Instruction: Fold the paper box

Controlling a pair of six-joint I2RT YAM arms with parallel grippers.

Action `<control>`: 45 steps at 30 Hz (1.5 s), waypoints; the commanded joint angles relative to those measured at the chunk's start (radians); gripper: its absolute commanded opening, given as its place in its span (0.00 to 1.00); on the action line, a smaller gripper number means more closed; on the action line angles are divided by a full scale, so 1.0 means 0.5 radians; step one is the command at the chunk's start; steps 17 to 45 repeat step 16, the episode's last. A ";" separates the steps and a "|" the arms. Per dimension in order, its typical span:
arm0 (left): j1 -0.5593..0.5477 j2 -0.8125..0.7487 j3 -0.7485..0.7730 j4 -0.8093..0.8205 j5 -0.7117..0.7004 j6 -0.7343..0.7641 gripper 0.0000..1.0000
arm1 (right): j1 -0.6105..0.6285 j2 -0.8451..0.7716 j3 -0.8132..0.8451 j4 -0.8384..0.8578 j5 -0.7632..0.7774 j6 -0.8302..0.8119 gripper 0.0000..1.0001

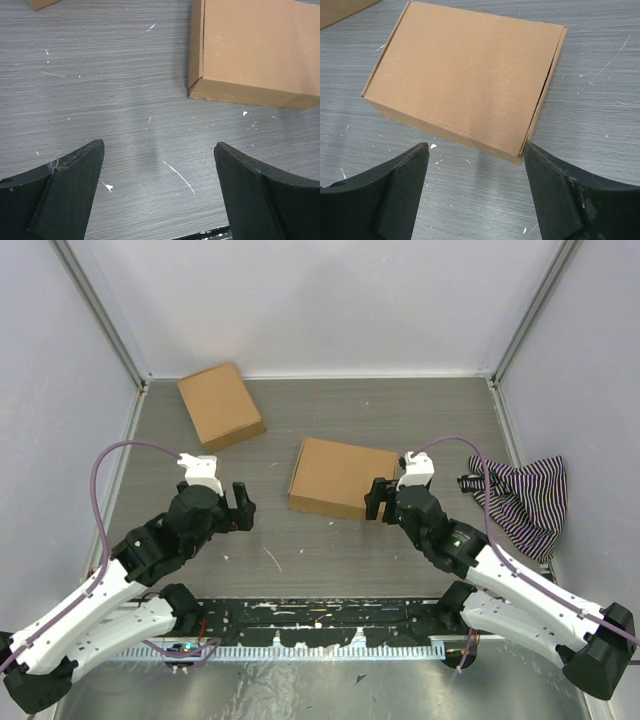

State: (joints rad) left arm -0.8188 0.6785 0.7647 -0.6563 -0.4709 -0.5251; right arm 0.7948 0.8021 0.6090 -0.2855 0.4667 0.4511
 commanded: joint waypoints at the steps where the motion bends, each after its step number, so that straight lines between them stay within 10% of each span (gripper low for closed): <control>1: 0.002 0.012 0.005 -0.006 -0.032 -0.015 0.98 | 0.003 -0.085 0.014 0.006 0.064 0.024 0.82; 45: 0.002 0.006 -0.008 0.005 -0.037 -0.012 0.98 | 0.006 -0.339 -0.078 0.052 0.097 0.017 0.75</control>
